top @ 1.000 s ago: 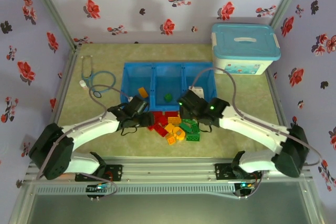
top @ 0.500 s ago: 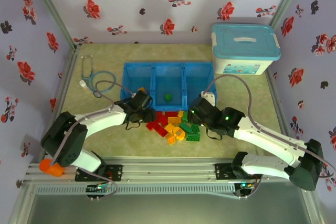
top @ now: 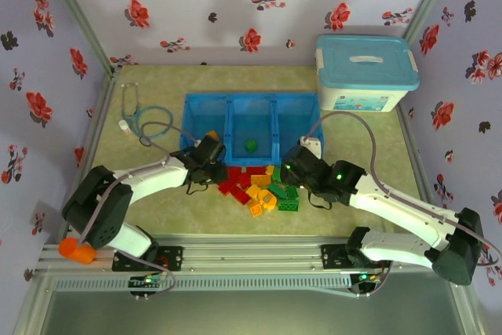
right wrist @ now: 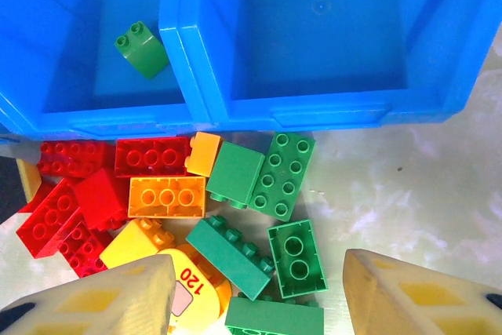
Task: Sort the legos into containers by color
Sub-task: Pick up the lego from the center of the table.
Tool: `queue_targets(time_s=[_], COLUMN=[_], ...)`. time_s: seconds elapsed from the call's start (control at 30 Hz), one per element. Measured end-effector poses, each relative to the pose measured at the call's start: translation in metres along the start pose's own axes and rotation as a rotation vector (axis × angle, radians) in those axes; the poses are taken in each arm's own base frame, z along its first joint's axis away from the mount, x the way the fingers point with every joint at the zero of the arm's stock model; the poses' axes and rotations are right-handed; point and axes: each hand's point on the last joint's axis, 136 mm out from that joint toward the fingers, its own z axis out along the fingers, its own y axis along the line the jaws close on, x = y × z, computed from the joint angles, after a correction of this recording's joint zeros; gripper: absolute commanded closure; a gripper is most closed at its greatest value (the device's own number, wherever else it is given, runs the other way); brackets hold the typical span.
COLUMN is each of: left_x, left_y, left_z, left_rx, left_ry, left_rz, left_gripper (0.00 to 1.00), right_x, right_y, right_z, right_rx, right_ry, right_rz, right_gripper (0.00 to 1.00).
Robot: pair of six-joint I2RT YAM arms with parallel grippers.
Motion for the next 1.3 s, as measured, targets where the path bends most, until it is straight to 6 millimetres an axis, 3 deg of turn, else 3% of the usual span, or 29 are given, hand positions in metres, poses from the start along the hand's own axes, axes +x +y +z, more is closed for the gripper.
queue_targets(time_s=[0.1, 0.2, 0.43, 0.9, 1.1, 1.3], left_x=[0.003, 0.006, 0.012, 0.014, 0.016, 0.015], left_y=[0.004, 0.008, 0.012, 0.012, 0.011, 0.01], left_z=[-0.002, -0.004, -0.004, -0.002, -0.001, -0.004], left_rx=[-0.004, -0.011, -0.023, -0.032, -0.034, -0.05], left_ry=[-0.002, -0.003, 0.01, 0.016, 0.02, 0.021], left_rz=[-0.002, -0.01, -0.018, -0.012, -0.013, -0.002], left_gripper=[0.6, 0.5, 0.46, 0.5, 0.6, 0.63], right_x=[0.0, 0.0, 0.001, 0.005, 0.008, 0.005], right_y=[0.0, 0.0, 0.0, -0.005, -0.007, -0.009], right_z=[0.0, 0.0, 0.001, 0.004, 0.006, 0.0], right_rx=[-0.001, -0.001, 0.0, 0.005, 0.01, -0.005], right_ry=[-0.001, -0.001, 0.0, -0.001, 0.003, -0.019], right_rz=[0.001, 0.001, 0.012, 0.021, 0.022, 0.032], right_gripper=[0.42, 0.42, 0.42, 0.43, 0.43, 0.43])
